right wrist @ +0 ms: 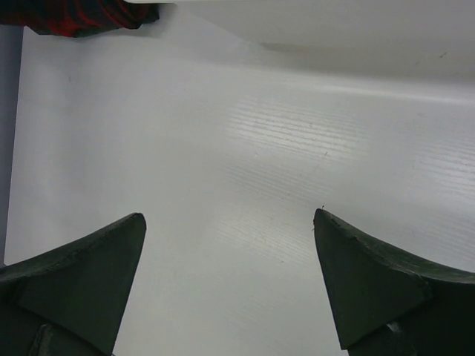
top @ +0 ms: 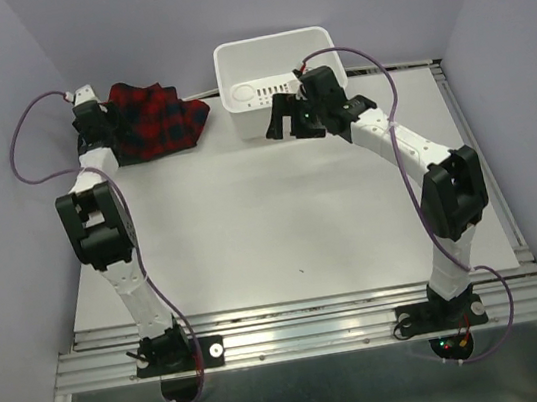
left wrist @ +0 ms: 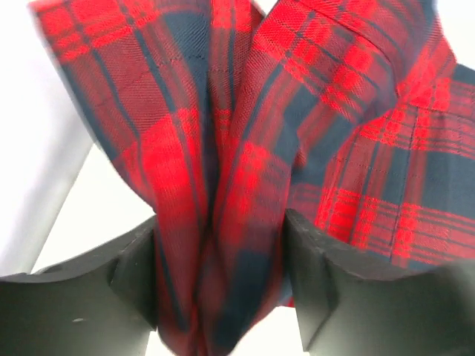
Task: Fold and stack the skirts
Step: Neatly place the folded skirt to the corner
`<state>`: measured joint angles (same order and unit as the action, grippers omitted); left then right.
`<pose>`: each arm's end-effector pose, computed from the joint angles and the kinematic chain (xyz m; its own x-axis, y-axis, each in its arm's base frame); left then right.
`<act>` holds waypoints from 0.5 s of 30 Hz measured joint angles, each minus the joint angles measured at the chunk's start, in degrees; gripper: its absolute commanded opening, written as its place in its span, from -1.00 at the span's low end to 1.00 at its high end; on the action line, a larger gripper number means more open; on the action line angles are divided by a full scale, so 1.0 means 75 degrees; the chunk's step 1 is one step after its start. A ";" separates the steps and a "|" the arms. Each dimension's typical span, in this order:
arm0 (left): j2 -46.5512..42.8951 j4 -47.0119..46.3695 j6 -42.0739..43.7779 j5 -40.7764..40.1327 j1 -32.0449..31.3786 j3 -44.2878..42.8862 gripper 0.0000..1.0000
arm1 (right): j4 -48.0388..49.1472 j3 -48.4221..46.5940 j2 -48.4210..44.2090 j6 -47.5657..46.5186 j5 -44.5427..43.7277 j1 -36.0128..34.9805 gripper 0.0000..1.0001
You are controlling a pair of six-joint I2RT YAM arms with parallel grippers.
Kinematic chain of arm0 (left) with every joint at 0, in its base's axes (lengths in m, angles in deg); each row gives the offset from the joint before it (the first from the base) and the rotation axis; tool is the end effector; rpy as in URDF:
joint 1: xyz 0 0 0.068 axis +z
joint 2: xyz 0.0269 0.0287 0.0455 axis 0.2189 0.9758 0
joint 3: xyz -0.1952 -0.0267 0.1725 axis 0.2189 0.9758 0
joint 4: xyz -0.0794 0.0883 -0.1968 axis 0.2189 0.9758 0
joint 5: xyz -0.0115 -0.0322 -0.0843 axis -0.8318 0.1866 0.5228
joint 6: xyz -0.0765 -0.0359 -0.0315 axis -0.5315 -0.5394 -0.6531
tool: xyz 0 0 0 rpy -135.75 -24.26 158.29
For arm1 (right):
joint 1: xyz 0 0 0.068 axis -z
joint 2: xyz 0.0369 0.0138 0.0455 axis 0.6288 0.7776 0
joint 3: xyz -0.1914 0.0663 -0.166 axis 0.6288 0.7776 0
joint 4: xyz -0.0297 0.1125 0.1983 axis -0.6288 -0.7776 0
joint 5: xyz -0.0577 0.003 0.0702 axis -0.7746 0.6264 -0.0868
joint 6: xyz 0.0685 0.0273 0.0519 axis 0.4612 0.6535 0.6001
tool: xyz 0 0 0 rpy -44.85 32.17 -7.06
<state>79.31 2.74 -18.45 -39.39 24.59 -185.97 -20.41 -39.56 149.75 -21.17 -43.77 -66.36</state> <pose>0.5079 0.1066 0.2439 -0.2670 -0.1925 -0.9443 -0.2348 0.9633 -0.1300 0.3885 0.2158 0.2831 -0.7183 0.1288 -0.6837 -0.2754 0.8499 0.4493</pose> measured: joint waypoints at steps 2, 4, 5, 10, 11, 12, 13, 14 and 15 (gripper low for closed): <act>-0.0501 -0.0012 0.0050 -0.0274 0.0000 0.0431 0.61 | 0.0000 0.0000 0.0000 -0.0009 0.0015 0.0000 1.00; -0.1037 -0.0070 0.0102 -0.0545 0.0000 0.0807 0.82 | 0.0003 0.0000 0.0000 -0.0067 0.0012 0.0000 1.00; -0.1317 -0.0152 0.0125 -0.0638 0.0000 0.0997 0.85 | 0.0000 0.0000 0.0000 -0.0105 0.0012 0.0000 1.00; -0.2684 -0.0743 0.0530 -0.1003 -0.0044 0.1833 0.88 | -0.0003 0.0000 0.0000 -0.0376 0.0000 0.0000 1.00; -0.3002 -0.0886 0.0697 -0.1029 -0.0082 0.2008 0.86 | -0.0003 0.0000 0.0000 -0.0463 0.0000 0.0000 1.00; -0.3220 -0.0973 0.0845 -0.1020 -0.0108 0.2101 0.83 | -0.0006 0.0000 0.0000 -0.0495 0.0000 0.0000 1.00; -0.3360 -0.0973 0.1014 -0.0941 -0.0137 0.2110 0.79 | -0.0003 0.0000 0.0000 -0.0589 0.0017 0.0000 1.00; -0.3471 -0.0985 0.1169 -0.0833 -0.0146 0.2107 0.76 | -0.0006 0.0000 0.0000 -0.0635 0.0035 0.0000 1.00; -0.3550 -0.0976 0.1271 -0.0729 -0.0154 0.2104 0.76 | 0.0000 0.0020 -0.0017 -0.0746 0.0079 0.0000 1.00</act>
<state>52.69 -4.58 -8.92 -44.85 23.43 -170.19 -20.41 -39.41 149.62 -26.76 -43.18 -66.36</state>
